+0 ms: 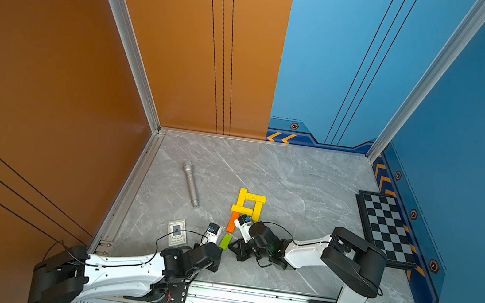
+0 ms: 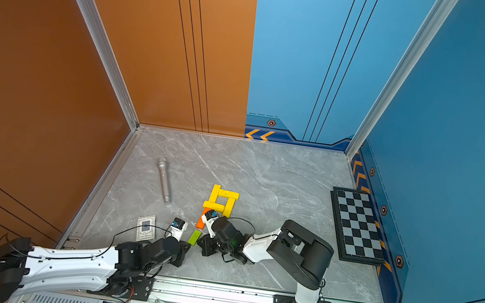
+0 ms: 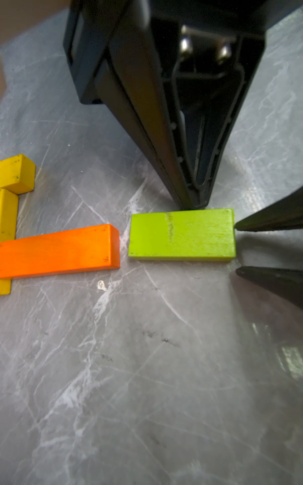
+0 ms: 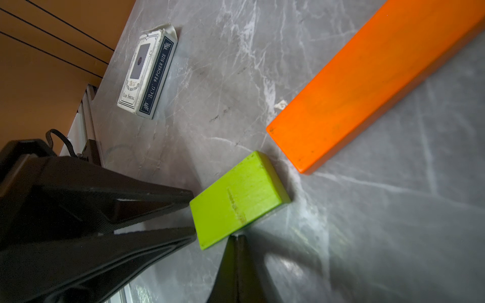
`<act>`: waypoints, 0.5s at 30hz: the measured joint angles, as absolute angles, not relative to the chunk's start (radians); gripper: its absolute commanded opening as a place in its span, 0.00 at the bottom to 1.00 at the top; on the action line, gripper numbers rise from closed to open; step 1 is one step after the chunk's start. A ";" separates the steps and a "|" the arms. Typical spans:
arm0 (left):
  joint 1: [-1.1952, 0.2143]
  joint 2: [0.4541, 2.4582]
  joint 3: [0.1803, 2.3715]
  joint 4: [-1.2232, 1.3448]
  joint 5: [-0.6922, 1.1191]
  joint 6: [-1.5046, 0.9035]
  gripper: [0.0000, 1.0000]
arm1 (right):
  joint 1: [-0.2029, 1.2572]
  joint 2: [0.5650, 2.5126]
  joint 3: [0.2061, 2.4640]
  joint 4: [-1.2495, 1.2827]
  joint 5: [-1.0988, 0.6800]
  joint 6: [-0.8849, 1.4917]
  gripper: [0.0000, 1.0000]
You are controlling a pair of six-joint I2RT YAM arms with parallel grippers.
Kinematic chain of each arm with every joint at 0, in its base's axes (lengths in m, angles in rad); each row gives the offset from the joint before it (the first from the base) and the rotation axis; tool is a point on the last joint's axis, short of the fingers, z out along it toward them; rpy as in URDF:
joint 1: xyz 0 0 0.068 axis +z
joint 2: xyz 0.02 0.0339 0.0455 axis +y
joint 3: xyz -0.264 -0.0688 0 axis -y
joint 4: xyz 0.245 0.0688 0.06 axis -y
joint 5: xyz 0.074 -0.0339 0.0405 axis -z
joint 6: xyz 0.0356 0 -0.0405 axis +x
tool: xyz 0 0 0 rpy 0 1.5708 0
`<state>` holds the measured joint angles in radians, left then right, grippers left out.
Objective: Assemble the letter p with building blocks
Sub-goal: Assemble the building block at the center of the board.
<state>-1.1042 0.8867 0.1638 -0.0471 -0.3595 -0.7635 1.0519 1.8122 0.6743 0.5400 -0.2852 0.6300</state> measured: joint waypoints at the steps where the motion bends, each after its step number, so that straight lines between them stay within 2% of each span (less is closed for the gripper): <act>1: -1.104 0.887 0.164 -0.047 -0.360 -0.764 0.26 | 1.051 1.812 0.674 0.540 -0.285 0.630 0.00; 15: -1.100 0.919 0.166 -0.010 -0.360 -0.749 0.26 | 1.036 1.814 0.675 0.543 -0.285 0.630 0.00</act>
<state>-1.1004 0.9192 0.1661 -0.0101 -0.3603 -0.7490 1.0363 1.8141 0.6750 0.5430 -0.2848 0.6300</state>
